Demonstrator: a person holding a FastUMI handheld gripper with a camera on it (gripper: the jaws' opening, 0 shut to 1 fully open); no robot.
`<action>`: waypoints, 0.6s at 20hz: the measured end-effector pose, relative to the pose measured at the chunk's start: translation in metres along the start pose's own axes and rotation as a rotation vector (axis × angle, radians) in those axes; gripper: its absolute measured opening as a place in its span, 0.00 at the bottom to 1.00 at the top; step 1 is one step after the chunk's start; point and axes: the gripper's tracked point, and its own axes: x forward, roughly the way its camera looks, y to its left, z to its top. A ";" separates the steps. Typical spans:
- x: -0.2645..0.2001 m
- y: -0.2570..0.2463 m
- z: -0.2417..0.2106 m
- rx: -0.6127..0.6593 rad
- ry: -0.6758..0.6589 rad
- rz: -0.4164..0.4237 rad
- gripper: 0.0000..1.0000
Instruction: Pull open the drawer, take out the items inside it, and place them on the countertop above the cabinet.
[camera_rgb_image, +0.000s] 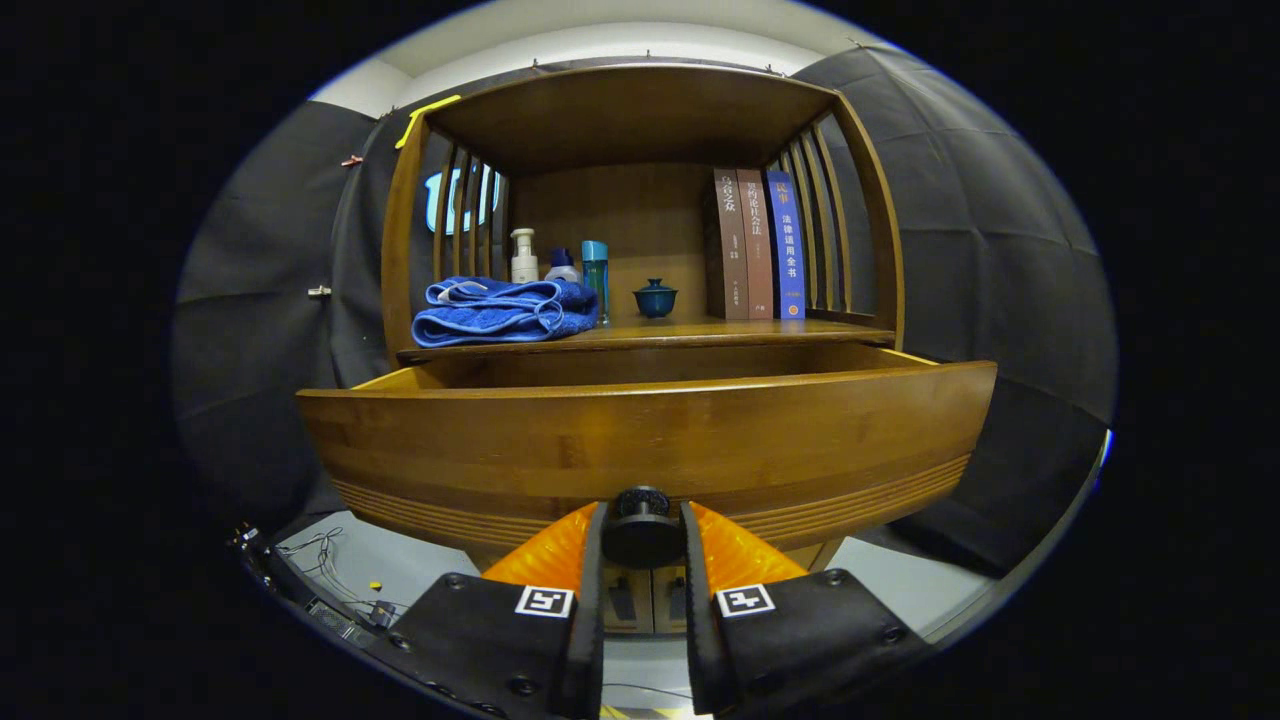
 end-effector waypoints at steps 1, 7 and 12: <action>-0.005 0.000 -0.002 -0.005 0.000 -0.002 0.37; -0.018 0.000 -0.013 -0.029 0.012 -0.003 0.38; -0.027 0.001 -0.003 -0.080 -0.032 -0.002 0.68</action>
